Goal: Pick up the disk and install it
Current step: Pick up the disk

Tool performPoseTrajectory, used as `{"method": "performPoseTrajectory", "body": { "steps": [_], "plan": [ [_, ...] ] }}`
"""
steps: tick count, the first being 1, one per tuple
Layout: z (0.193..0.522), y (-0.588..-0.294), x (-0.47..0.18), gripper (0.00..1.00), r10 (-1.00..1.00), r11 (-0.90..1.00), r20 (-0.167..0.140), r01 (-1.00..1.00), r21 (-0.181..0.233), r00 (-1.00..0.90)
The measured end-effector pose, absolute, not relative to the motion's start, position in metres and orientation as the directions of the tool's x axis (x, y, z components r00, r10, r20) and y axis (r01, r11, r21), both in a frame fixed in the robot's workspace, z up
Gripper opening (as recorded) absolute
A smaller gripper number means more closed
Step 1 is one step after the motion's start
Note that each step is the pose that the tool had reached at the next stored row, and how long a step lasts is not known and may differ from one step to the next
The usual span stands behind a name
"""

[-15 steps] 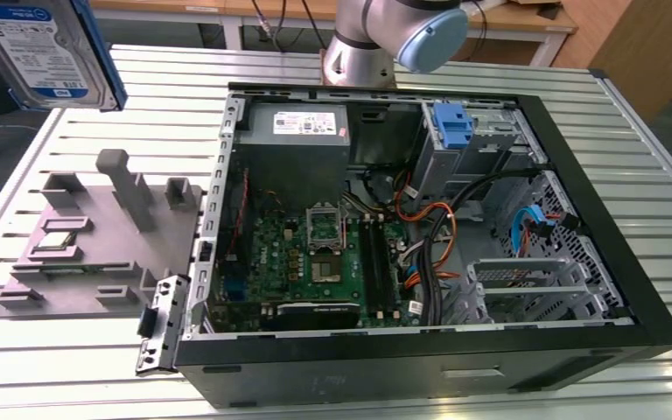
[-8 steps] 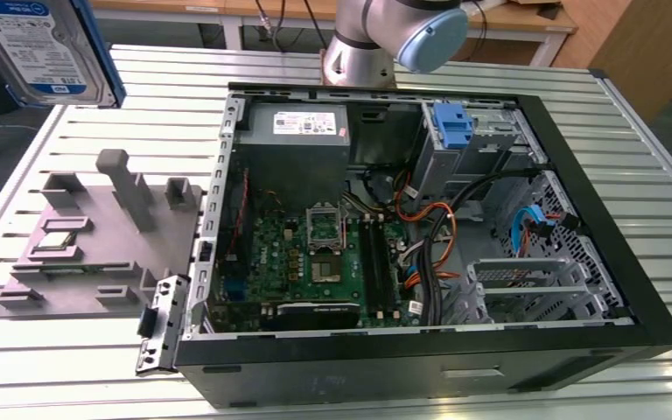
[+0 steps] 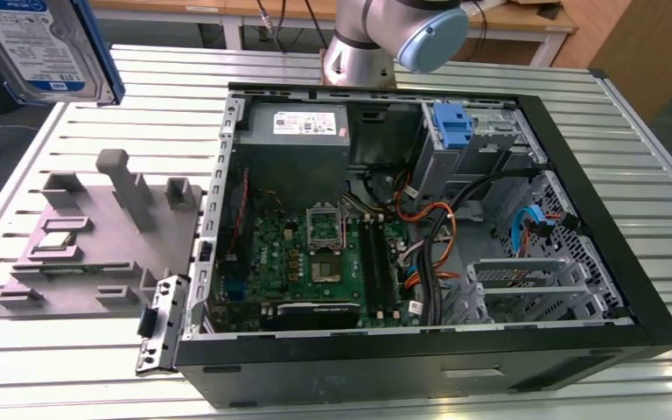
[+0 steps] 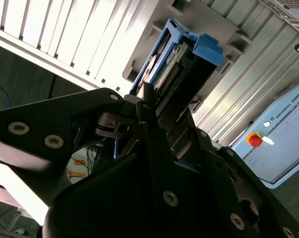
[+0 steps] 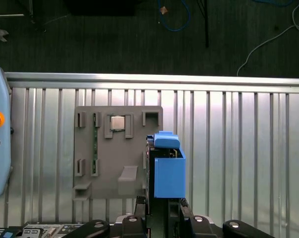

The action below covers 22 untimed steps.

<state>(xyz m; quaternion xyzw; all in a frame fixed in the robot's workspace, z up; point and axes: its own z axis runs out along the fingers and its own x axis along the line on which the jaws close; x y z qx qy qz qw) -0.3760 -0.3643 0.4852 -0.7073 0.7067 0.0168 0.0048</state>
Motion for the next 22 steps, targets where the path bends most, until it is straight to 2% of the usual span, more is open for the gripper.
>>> {"method": "performPoseTrajectory", "body": {
  "steps": [22],
  "plan": [
    [0.485, -0.364, -0.339, 0.35, -1.0, -0.001, -0.031, -1.0, 0.017, 0.001]
  ]
}}
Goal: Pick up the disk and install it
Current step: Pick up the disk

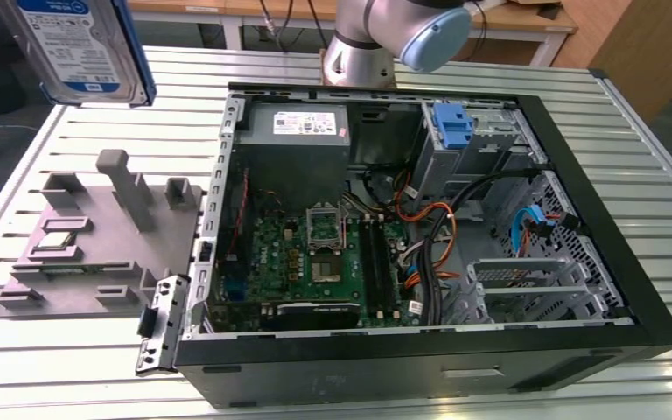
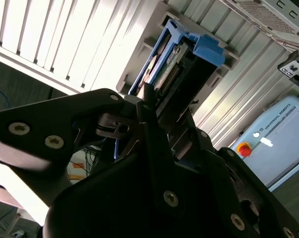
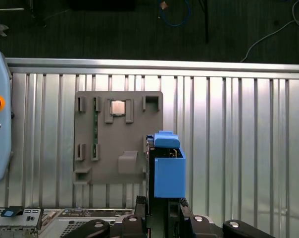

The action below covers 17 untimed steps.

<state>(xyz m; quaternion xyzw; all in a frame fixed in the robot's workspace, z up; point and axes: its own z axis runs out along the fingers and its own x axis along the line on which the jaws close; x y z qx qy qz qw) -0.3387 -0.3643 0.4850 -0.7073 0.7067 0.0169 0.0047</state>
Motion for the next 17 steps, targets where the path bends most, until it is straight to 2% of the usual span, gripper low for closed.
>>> {"method": "performPoseTrajectory", "body": {
  "steps": [17],
  "plan": [
    [0.4923, -0.3643, -0.3343, 0.35, -1.0, -0.001, -0.031, -1.0, 0.017, 0.0]
  ]
}}
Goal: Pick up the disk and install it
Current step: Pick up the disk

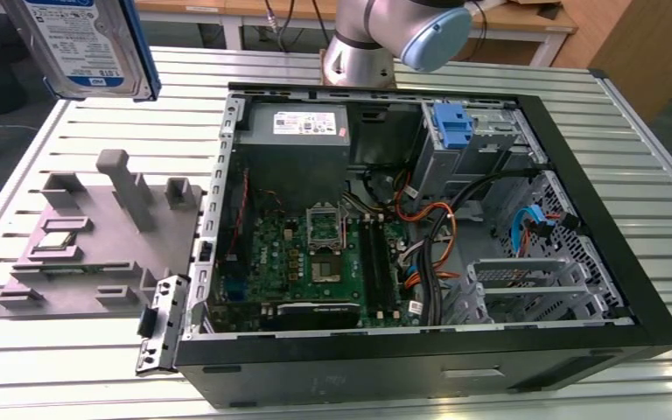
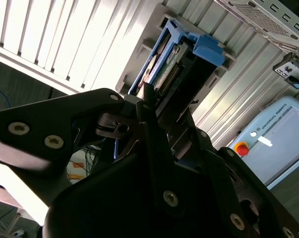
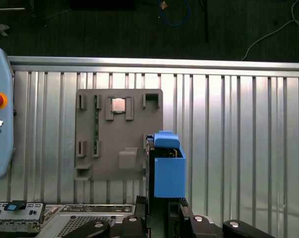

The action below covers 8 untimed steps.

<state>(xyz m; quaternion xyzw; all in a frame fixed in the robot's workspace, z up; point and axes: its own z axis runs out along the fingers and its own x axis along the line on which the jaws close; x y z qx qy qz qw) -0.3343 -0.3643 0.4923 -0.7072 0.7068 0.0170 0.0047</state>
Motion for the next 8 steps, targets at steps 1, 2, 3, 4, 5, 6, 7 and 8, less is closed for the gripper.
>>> {"method": "performPoseTrajectory", "body": {
  "steps": [1, 2, 3, 4, 5, 6, 7, 8],
  "plan": [
    [0.4924, -0.3643, -0.3338, 0.35, -1.0, -0.001, -0.031, -1.0, 0.017, 0.0],
    [0.4924, -0.3643, -0.3331, 0.35, -1.0, -0.001, -0.031, -1.0, 0.017, 0.001],
    [0.4924, -0.3643, -0.3323, 0.35, -1.0, -0.001, -0.031, -1.0, 0.017, 0.001],
    [0.4923, -0.3643, -0.3318, 0.35, -1.0, -0.001, -0.031, -1.0, 0.017, 0.0],
    [0.4924, -0.3643, -0.3311, 0.35, -1.0, -0.001, -0.031, -1.0, 0.017, 0.0],
    [0.4923, -0.3643, -0.3303, 0.35, -1.0, -0.001, -0.031, -1.0, 0.017, 0.001],
    [0.4924, -0.3643, -0.3298, 0.35, -1.0, -0.001, -0.031, -1.0, 0.017, 0.0],
    [0.4923, -0.3643, -0.3297, 0.35, -1.0, -0.001, -0.031, -1.0, 0.017, 0.0]
  ]
}}
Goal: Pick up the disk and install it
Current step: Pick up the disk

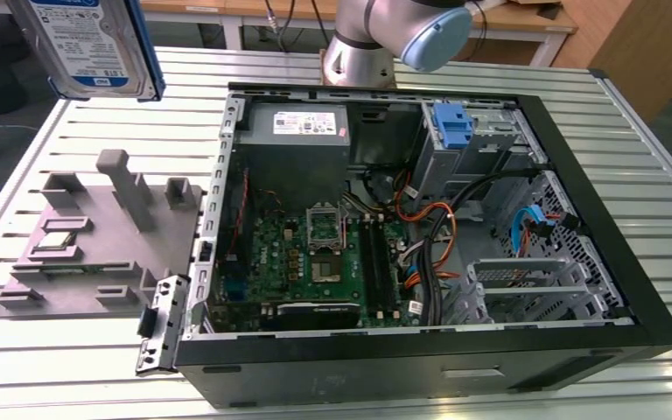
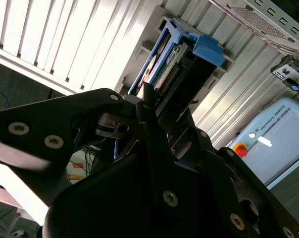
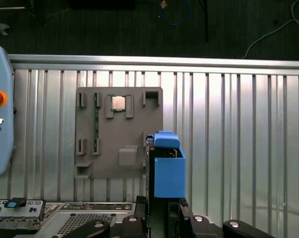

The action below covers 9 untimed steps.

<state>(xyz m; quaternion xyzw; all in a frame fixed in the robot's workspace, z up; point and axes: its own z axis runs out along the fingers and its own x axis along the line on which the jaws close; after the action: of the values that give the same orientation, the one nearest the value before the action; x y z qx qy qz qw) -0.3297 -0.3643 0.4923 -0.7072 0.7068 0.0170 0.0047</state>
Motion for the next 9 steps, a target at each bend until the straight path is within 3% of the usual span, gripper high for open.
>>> {"method": "performPoseTrajectory", "body": {
  "steps": [9],
  "plan": [
    [0.4924, -0.3643, -0.3276, 0.35, -1.0, -0.001, -0.031, -1.0, 0.017, 0.001]
  ]
}}
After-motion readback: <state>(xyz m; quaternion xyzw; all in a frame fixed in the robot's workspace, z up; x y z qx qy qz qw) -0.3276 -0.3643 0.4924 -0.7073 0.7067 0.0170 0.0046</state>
